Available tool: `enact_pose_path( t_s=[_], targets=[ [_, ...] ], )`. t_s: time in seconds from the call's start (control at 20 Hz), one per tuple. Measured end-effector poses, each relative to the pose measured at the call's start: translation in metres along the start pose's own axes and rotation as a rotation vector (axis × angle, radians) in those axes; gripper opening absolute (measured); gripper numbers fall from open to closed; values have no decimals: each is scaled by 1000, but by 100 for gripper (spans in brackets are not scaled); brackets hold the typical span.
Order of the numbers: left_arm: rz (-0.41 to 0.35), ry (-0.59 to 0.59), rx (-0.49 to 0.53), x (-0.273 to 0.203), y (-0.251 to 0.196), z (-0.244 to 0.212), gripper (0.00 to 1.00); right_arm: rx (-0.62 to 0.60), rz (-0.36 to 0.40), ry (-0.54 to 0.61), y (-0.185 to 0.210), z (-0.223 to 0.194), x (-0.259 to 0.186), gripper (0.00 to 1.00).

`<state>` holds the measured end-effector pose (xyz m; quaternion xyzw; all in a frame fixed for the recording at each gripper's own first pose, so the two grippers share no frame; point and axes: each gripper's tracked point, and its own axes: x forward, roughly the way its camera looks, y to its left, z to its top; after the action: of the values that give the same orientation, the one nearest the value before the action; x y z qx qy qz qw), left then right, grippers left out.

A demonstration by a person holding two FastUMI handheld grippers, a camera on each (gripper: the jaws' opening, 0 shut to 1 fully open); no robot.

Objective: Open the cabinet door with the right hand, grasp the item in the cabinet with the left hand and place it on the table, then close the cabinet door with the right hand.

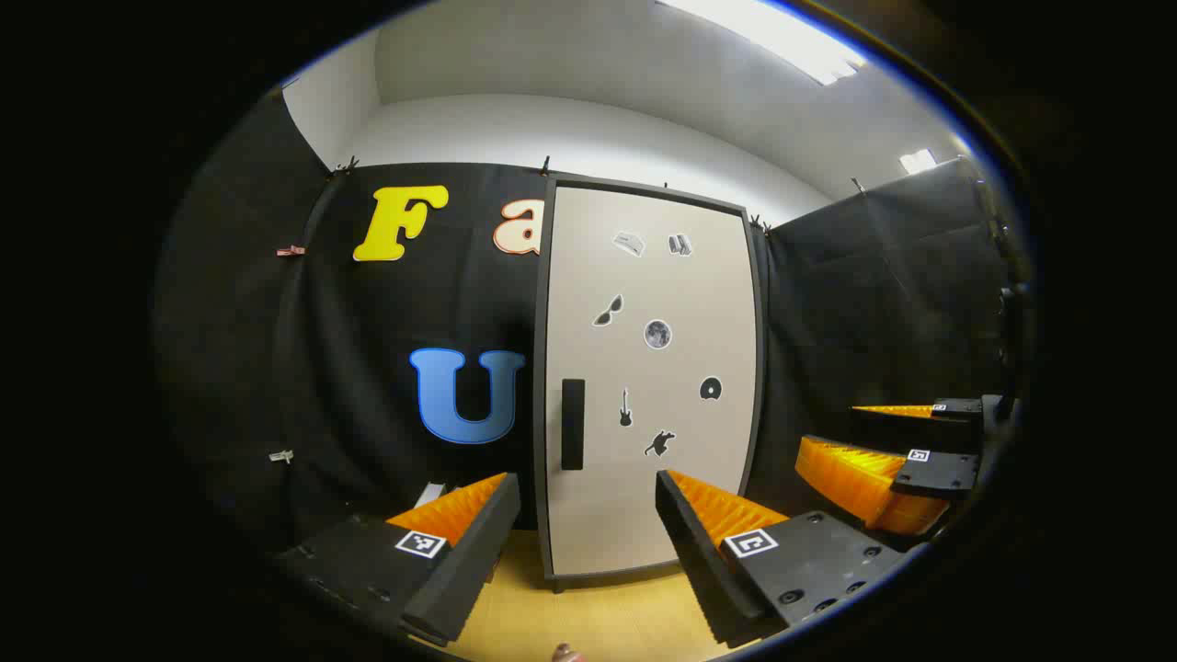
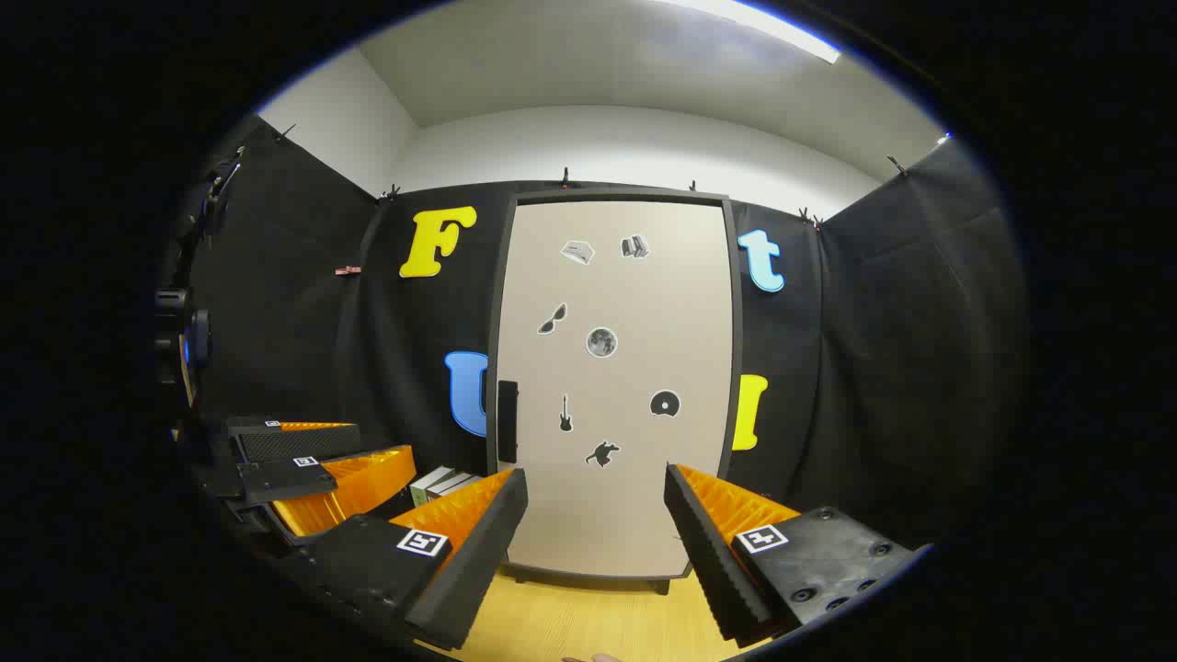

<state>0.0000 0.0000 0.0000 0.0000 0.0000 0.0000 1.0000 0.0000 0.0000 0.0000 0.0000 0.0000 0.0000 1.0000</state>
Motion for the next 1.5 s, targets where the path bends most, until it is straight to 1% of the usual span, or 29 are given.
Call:
enact_pose_path(
  t_s=[0.05, 0.3, 0.45, 0.65, 0.85, 1.35, 1.5],
  targets=[
    [4, 0, 5, 1, 0, 0, 94, 9, -2, 1, -1, 0, 0, 98],
    [-12, -15, -13, 2, -1, 2, 94, 27, -16, 4, -5, 1, -2, 98],
    [2, -11, -6, 2, -1, 0, 94, 32, -23, -3, -5, 5, -3, 98],
    [3, -18, -24, 2, 0, 1, 94, 29, -32, -1, -6, 5, -4, 98],
    [20, -24, -30, -1, 3, 2, 94, 32, -32, 1, -2, 5, -6, 98],
    [5, -30, -32, 1, 4, 2, 94, 35, -35, 4, 9, 3, -2, 98],
    [1, -35, -35, -6, 13, 1, 94, 46, -30, 3, 16, 3, 2, 98]
  ],
)
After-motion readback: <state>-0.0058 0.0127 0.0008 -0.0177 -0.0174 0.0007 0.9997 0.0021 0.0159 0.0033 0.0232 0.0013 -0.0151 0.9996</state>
